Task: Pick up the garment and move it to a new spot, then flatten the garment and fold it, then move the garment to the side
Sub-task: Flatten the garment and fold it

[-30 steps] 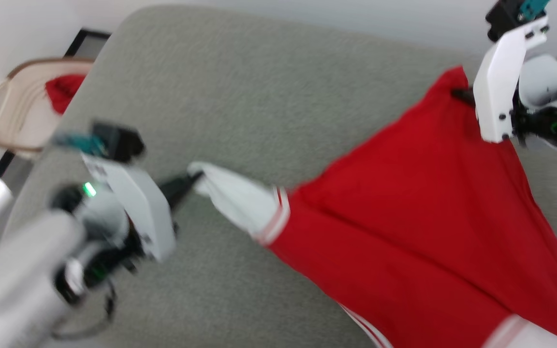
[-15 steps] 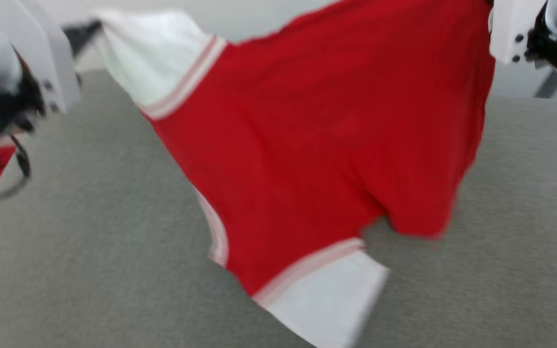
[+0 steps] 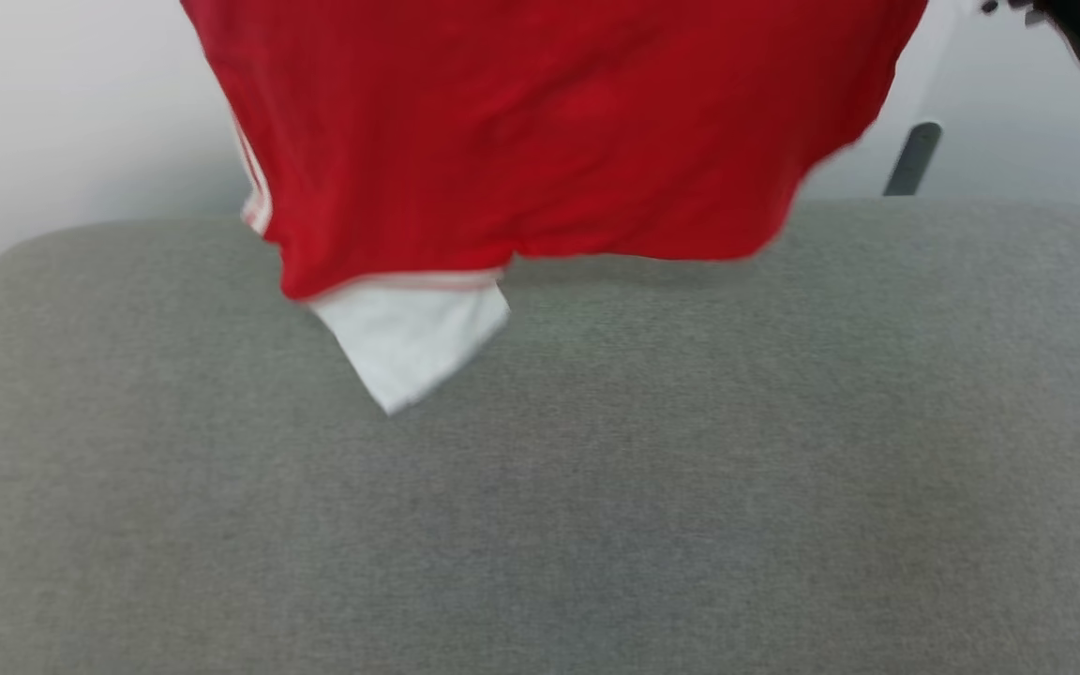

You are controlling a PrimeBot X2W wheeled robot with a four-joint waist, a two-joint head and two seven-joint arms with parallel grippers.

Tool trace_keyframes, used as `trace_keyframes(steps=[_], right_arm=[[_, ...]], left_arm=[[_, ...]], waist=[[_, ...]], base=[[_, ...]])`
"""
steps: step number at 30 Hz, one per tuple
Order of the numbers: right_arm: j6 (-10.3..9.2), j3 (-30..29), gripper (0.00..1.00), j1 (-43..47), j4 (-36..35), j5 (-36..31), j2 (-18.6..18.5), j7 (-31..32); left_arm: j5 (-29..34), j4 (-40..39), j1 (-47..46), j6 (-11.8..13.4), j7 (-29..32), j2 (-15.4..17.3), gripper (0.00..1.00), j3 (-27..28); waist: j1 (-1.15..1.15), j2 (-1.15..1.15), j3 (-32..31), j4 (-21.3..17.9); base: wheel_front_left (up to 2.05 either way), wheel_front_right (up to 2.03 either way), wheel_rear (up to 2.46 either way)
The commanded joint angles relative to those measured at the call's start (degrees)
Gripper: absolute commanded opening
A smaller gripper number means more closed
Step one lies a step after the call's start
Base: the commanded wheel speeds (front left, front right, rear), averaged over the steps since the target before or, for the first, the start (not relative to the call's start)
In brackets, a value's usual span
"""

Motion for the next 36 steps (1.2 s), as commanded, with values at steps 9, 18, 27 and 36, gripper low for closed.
trace_keyframes(steps=[9,18,27,36], right_arm=[[-0.01,-1.88,0.0,-5.65,2.09,-1.1,1.01,-1.58],[-0.01,-6.22,0.0,-13.87,4.03,-6.02,1.59,-7.97],[-0.01,-12.59,0.0,-23.16,8.42,-21.93,2.14,-25.67],[-0.01,-24.24,0.0,-22.48,7.16,-38.9,5.73,-29.22]], left_arm=[[3.23,8.3,-10.15,-2.78,-5.09,-1.91,0.0,-0.34],[7.57,11.06,-22.21,-3.66,-9.68,-1.49,0.0,-1.6],[12.83,10.94,-35.15,-3.94,-23.36,-4.06,0.0,-1.6],[11.98,11.88,-36.24,-4.03,-33.75,-7.84,0.0,-2.79]], waist=[[0.0,0.0,8.76,-3.04],[0.0,0.0,25.99,-4.32],[0.0,0.0,40.7,-2.59],[0.0,0.0,50.39,1.46]], base=[[0.0,0.0,0.0],[0.0,0.0,0.0],[0.0,0.0,0.0],[0.0,0.0,0.0]])
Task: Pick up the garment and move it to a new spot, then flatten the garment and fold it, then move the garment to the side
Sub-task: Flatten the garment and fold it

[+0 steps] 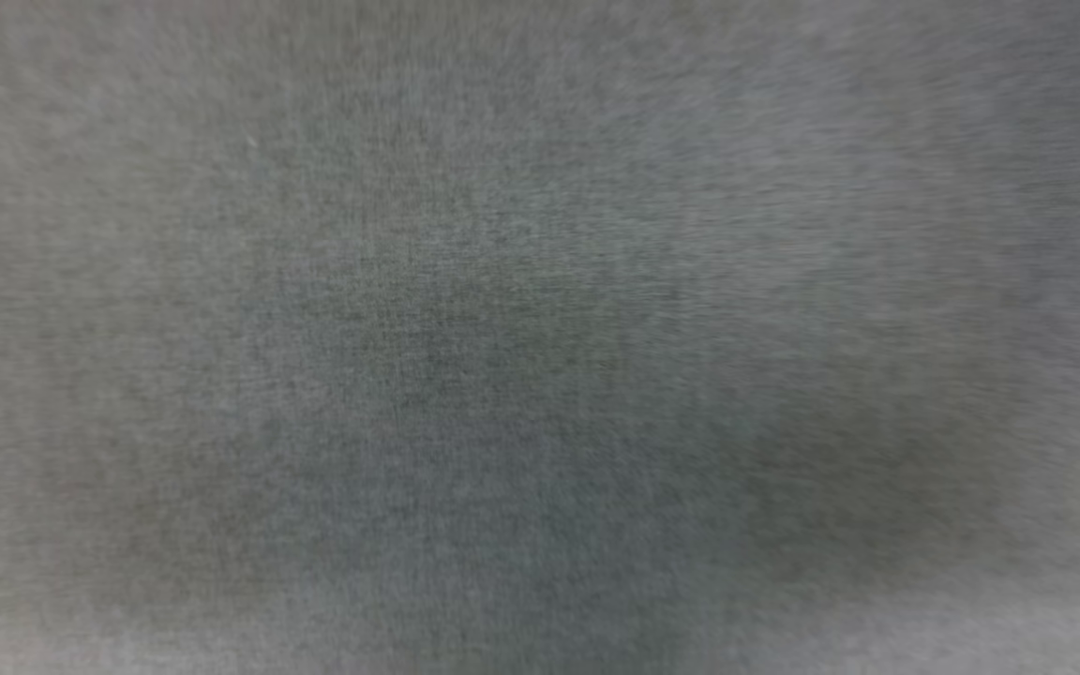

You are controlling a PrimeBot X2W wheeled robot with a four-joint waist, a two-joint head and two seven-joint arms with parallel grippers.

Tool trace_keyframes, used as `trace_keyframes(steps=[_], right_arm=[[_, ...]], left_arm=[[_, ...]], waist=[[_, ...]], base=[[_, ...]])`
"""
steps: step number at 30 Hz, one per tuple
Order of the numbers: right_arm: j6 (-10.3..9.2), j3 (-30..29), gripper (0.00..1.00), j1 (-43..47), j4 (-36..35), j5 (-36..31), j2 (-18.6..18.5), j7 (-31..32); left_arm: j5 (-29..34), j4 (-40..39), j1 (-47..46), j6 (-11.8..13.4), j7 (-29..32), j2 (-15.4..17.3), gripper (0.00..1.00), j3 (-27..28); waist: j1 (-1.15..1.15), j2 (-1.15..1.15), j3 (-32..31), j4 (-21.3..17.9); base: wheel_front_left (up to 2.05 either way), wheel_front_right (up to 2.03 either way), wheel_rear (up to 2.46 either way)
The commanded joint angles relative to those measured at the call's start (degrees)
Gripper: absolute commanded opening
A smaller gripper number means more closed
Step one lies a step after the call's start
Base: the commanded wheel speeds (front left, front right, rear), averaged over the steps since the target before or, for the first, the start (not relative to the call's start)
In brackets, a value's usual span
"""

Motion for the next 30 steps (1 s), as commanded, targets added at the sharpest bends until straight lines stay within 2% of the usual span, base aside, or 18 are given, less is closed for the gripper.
trace_keyframes(steps=[1,8,12,16,20,26,28,30], right_arm=[[-0.04,-1.25,0.0,1.51,-0.13,-1.07,0.41,-0.22],[-0.04,-5.57,0.0,6.79,1.65,-4.83,3.22,-0.26],[-0.04,-4.66,0.0,8.92,3.23,-3.91,3.55,-0.26],[-0.04,-0.33,0.0,11.36,3.71,-1.15,2.59,-0.15],[-0.04,4.71,0.0,15.65,3.2,4.08,0.62,-0.15],[-0.04,13.14,0.0,28.13,-1.11,15.33,-3.86,0.71],[-0.04,16.0,0.0,33.12,-4.41,19.92,-5.61,1.99],[-0.04,18.47,0.0,38.42,-8.32,24.26,-8.68,3.55]], left_arm=[[-0.97,0.08,1.34,-0.06,-0.57,-0.07,0.0,-0.12],[-5.44,-0.15,9.92,-0.08,-1.58,-0.71,0.0,-2.15],[-8.14,-1.35,15.54,-0.09,-1.54,-0.55,0.0,-3.8],[-10.98,-4.53,20.53,-0.08,-0.01,1.2,0.0,-6.02],[-14.41,-9.03,27.82,-0.08,2.24,3.77,0.0,-8.18],[-19.91,-16.86,42.56,-0.07,6.02,9.32,0.0,-10.87],[-22.36,-20.43,48.12,0.53,7.31,11.6,0.0,-11.45],[-24.51,-24.94,53.9,2.21,8.42,14.66,0.0,-11.91]], waist=[[0.0,0.0,9.39,3.82],[0.0,0.0,9.17,6.06],[0.0,0.0,6.31,7.23],[0.0,0.0,2.58,8.36],[0.0,0.0,-2.27,9.31],[0.0,0.0,-12.37,9.51],[0.0,0.0,-15.44,9.45],[0.0,0.0,-18.33,9.33]], base=[[0.0,0.0,0.0],[0.0,0.0,0.0],[0.0,0.0,0.0],[0.0,0.0,0.0],[0.0,0.0,0.0],[0.0,0.0,0.0],[0.0,0.0,0.0],[0.0,0.0,0.0]])
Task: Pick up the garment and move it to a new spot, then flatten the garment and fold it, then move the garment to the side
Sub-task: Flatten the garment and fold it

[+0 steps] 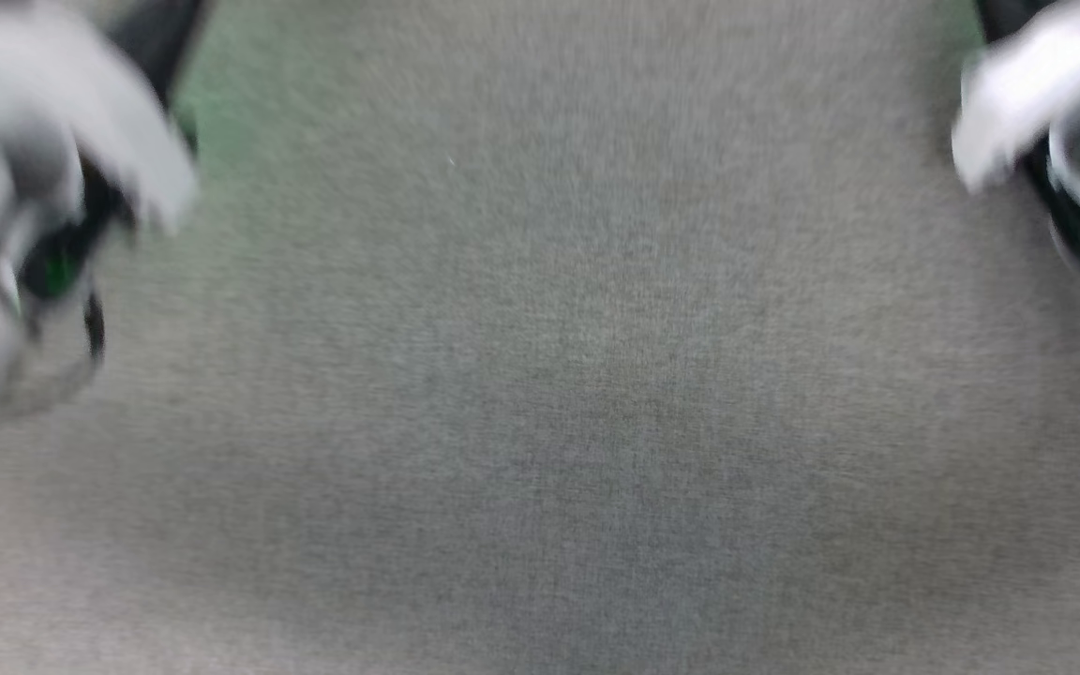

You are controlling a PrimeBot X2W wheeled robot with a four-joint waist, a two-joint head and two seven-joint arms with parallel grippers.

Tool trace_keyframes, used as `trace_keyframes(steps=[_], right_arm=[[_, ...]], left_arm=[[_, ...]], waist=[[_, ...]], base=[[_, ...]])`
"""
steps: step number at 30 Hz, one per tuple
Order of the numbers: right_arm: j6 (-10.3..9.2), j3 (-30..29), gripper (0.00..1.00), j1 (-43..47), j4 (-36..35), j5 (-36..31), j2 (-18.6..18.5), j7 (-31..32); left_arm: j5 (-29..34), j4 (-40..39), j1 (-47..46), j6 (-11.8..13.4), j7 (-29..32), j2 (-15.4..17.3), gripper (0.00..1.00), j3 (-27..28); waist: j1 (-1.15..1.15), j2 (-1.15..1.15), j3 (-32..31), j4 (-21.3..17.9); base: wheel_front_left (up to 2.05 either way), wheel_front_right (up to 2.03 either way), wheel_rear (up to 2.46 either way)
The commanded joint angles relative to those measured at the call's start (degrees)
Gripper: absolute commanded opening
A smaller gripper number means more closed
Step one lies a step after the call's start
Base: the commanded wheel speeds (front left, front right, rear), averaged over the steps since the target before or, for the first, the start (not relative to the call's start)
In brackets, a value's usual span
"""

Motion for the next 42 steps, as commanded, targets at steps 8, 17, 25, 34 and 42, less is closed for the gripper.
trace_keyframes(steps=[8,17,25,34,42], right_arm=[[-0.05,2.48,0.0,22.95,-16.92,11.6,-12.13,5.48],[-0.05,-5.17,0.0,45.18,-32.85,13.2,-16.28,10.85],[-0.05,-13.14,0.0,63.52,-47.71,10.62,-15.42,17.55],[-0.05,-20.59,0.0,76.83,-58.94,9.38,-11.63,23.79],[-0.05,-23.12,0.0,73.79,-62.78,8.55,-10.22,26.75]], left_arm=[[-9.6,-27.28,24.9,14.49,-0.46,14.48,0.0,-2.44],[-19.72,-48.74,43.33,28.51,-7.85,24.59,0.0,-3.45],[-27.1,-55.81,57.04,34.13,-10.28,25.89,0.0,0.76],[-26.91,-60.05,72.4,38.01,-10.18,23.81,0.0,11.35],[-20.38,-66.48,71.32,41.45,-9.99,30.23,0.0,17.5]], waist=[[0.0,0.0,-17.11,-0.02],[0.0,0.0,-20.51,-1.28],[0.0,0.0,-21.32,-2.09],[0.0,0.0,-20.49,-2.5],[0.0,0.0,-19.62,-3.58]], base=[[0.0,0.0,0.0],[0.0,0.0,0.0],[0.0,0.0,0.0],[0.0,0.0,0.0],[0.0,0.0,0.0]])
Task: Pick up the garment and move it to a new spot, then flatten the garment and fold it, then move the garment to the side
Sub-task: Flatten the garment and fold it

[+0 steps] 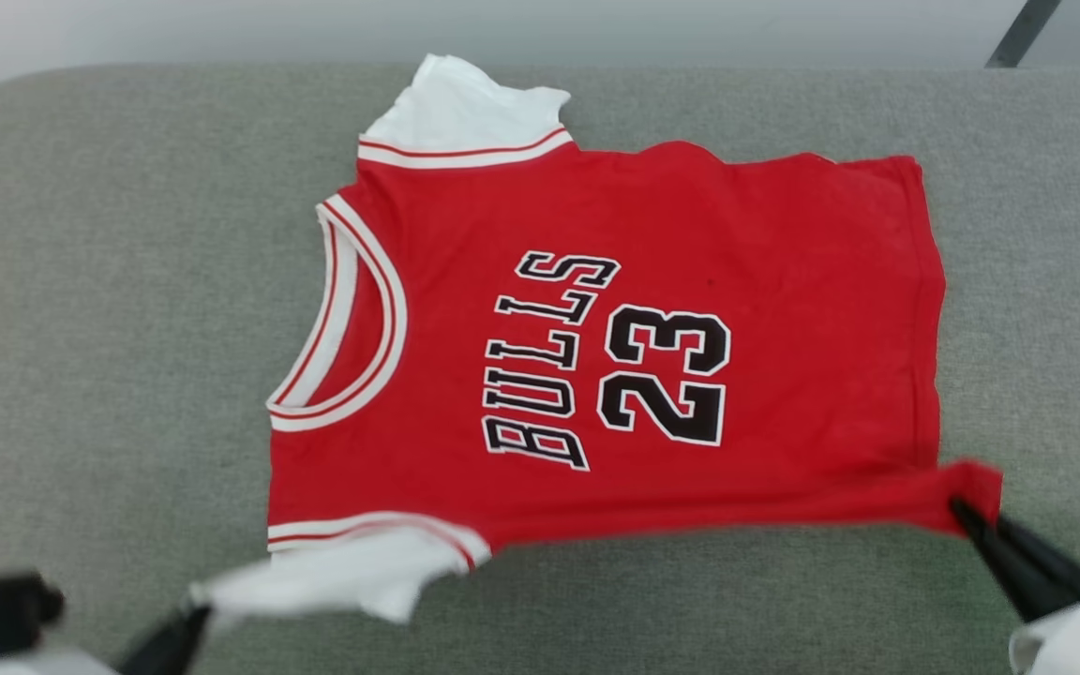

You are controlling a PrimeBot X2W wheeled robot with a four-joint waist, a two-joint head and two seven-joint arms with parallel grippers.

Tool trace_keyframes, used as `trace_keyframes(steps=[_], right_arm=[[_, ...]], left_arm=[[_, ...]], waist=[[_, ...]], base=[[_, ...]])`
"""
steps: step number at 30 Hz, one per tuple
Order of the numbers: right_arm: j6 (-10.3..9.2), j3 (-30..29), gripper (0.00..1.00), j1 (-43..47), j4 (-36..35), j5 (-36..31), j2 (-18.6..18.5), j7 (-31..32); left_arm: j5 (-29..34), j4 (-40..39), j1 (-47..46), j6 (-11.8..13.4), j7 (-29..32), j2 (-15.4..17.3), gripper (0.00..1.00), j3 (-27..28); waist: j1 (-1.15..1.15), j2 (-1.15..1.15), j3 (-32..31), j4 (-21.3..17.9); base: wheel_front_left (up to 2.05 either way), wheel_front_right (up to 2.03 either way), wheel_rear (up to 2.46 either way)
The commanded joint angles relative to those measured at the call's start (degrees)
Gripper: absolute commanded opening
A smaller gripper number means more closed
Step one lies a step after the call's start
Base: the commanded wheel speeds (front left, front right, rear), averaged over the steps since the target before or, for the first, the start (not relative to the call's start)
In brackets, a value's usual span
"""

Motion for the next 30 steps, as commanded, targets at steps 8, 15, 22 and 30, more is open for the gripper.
trace_keyframes(steps=[8,15,22,30], right_arm=[[-0.06,0.57,0.0,-11.0,1.34,-2.02,1.22,3.64],[-0.06,2.05,0.0,-19.1,6.43,-3.96,3.1,7.02],[-0.06,3.8,0.0,-24.23,11.32,-4.77,5.0,8.97],[-0.06,5.05,0.02,-26.87,14.43,-3.98,5.91,10.87]], left_arm=[[9.57,1.47,-13.19,-4.23,9.12,6.65,0.0,3.77],[18.76,10.74,-26.68,-11.96,21.13,1.03,0.0,2.91],[23.94,25.06,-36.51,-19.04,27.78,-8.99,0.0,-0.83],[23.39,39.59,-41.04,-25.35,31.33,-17.77,0.0,-3.96]], waist=[[0.0,0.0,2.23,-1.59],[0.0,0.0,4.93,-2.52],[0.0,0.0,7.38,-3.18],[0.0,0.0,7.77,-3.01]], base=[[0.0,0.0,0.0],[0.0,0.0,0.0],[0.0,0.0,0.0],[0.0,0.0,0.0]])
